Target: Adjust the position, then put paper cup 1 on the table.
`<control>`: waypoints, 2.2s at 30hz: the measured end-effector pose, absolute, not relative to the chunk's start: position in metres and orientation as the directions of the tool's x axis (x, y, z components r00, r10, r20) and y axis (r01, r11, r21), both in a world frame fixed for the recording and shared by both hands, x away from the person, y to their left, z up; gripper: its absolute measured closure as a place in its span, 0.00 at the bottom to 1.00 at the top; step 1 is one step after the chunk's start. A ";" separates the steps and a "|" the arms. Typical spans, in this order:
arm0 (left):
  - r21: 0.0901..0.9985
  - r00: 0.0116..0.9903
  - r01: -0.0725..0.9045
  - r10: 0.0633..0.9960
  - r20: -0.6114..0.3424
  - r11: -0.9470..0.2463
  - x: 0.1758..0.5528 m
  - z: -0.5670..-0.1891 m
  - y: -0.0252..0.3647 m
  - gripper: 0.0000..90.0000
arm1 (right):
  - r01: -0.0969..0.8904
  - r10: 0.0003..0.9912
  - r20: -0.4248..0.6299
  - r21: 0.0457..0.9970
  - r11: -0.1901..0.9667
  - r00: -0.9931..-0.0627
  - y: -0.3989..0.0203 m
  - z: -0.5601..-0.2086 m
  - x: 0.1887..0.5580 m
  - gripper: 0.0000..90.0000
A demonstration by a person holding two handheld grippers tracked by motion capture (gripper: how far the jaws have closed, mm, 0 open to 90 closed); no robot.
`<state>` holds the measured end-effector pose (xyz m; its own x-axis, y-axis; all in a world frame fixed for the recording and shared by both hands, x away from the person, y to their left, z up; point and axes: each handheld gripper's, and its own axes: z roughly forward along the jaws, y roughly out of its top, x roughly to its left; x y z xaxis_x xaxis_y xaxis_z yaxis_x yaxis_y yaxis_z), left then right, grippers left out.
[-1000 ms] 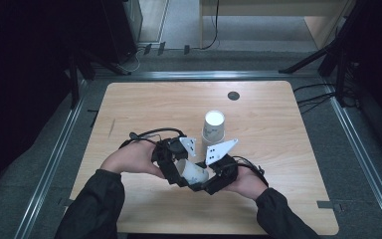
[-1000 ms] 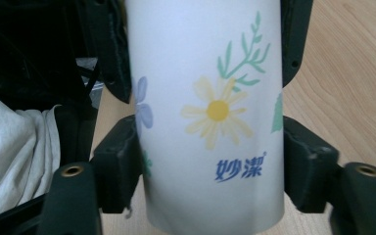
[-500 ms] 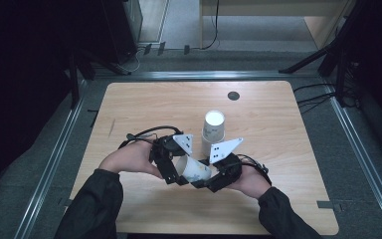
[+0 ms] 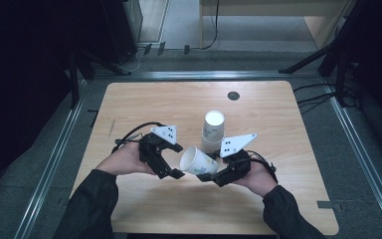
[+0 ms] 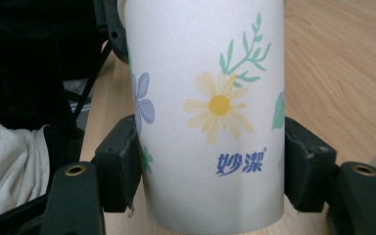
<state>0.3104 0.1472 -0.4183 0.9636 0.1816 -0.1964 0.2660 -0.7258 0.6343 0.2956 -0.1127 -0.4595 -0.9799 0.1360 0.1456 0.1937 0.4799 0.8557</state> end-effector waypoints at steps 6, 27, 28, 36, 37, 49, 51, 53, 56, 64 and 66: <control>0.649 0.959 0.284 0.205 -0.197 -0.706 0.306 -0.427 0.149 0.13 | 0.201 0.141 0.152 0.856 0.475 -0.978 -0.115 -0.460 0.297 0.38; 0.758 0.927 0.370 0.264 -0.265 -0.537 0.300 -0.437 0.148 0.15 | 0.238 0.141 0.196 0.872 0.428 -0.970 -0.120 -0.460 0.301 0.38; 0.767 0.928 0.369 0.262 -0.267 -0.525 0.300 -0.436 0.148 0.15 | 0.243 0.139 0.202 0.871 0.427 -0.969 -0.120 -0.460 0.301 0.38; 0.788 0.915 0.400 0.258 -0.310 -0.469 0.302 -0.435 0.145 0.15 | 0.252 0.133 0.216 0.874 0.414 -0.967 -0.119 -0.461 0.301 0.38; 0.784 0.914 0.401 0.262 -0.310 -0.473 0.302 -0.436 0.144 0.15 | 0.253 0.132 0.217 0.874 0.415 -0.967 -0.119 -0.462 0.301 0.38; 0.796 0.916 0.397 0.255 -0.310 -0.457 0.301 -0.438 0.133 0.16 | 0.253 0.126 0.220 0.869 0.426 -0.967 -0.113 -0.466 0.301 0.38; 0.804 0.917 0.391 0.261 -0.300 -0.448 0.300 -0.437 0.133 0.17 | 0.258 0.125 0.225 0.867 0.427 -0.966 -0.113 -0.466 0.301 0.38; 0.809 0.916 0.393 0.263 -0.303 -0.437 0.300 -0.437 0.134 0.18 | 0.254 0.124 0.223 0.867 0.428 -0.967 -0.112 -0.466 0.301 0.38; 0.814 0.918 0.390 0.254 -0.306 -0.431 0.301 -0.436 0.135 0.23 | 0.263 0.125 0.231 0.866 0.425 -0.965 -0.112 -0.466 0.301 0.38; 0.816 0.918 0.387 0.259 -0.299 -0.430 0.300 -0.435 0.134 0.25 | 0.264 0.124 0.233 0.867 0.424 -0.965 -0.112 -0.466 0.301 0.38; 0.817 0.918 0.386 0.265 -0.295 -0.428 0.299 -0.435 0.134 0.26 | 0.264 0.125 0.233 0.867 0.423 -0.964 -0.113 -0.466 0.301 0.37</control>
